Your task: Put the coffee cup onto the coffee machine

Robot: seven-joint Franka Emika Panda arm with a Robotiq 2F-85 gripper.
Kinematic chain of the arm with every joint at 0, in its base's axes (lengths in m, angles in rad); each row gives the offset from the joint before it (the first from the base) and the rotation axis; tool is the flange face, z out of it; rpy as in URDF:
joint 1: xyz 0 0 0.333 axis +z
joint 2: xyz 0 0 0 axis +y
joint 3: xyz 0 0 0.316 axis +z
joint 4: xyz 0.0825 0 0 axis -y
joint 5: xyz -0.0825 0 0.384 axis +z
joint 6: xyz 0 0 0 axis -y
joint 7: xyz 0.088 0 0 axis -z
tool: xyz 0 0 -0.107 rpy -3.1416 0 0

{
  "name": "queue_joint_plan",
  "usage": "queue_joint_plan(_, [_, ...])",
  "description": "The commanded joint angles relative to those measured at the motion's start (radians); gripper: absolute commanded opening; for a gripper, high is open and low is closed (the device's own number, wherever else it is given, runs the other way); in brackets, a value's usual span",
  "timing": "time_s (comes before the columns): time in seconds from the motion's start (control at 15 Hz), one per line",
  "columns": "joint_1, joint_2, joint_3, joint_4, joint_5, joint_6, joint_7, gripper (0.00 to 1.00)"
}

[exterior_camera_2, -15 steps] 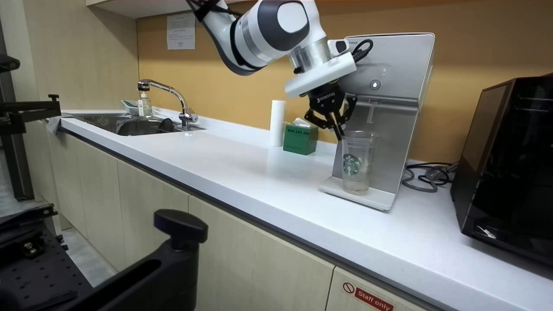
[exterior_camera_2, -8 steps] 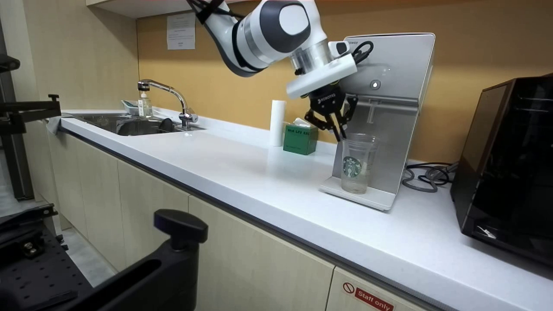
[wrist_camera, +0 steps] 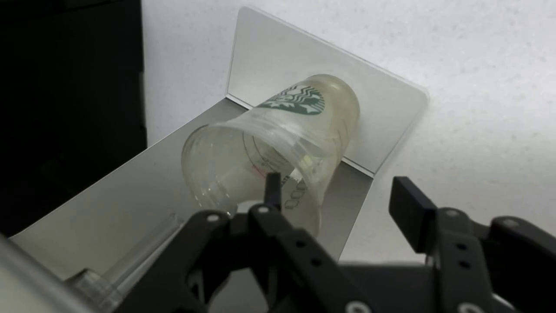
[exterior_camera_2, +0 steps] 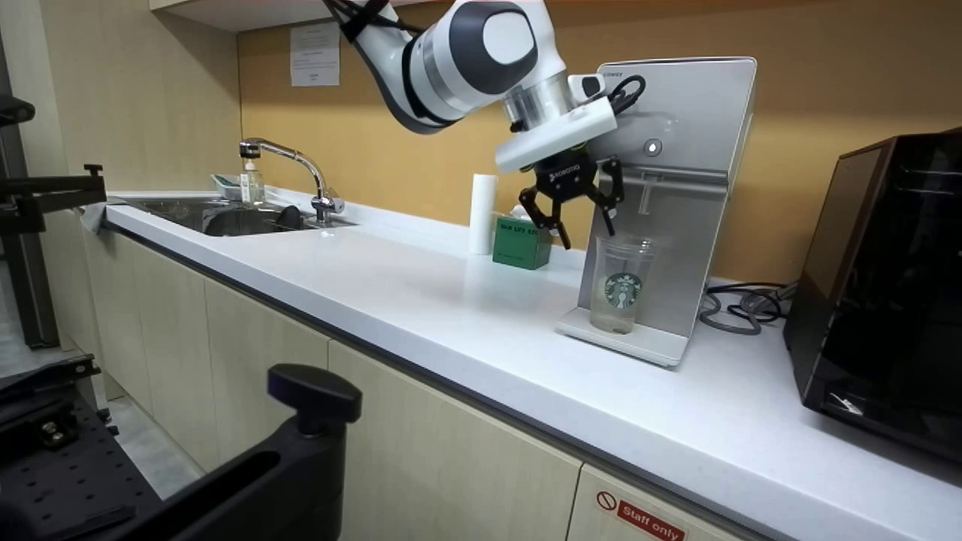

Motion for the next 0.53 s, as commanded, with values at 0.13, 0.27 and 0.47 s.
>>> queue_joint_plan(0.13, [0.002,-0.018,-0.003,0.018,-0.026,-0.008,-0.003,1.00])
queue_joint_plan(0.27, [0.003,-0.036,-0.004,0.008,-0.026,-0.019,-0.002,1.00])
queue_joint_plan(0.47, [0.009,-0.069,-0.010,-0.005,-0.031,-0.037,0.016,1.00])
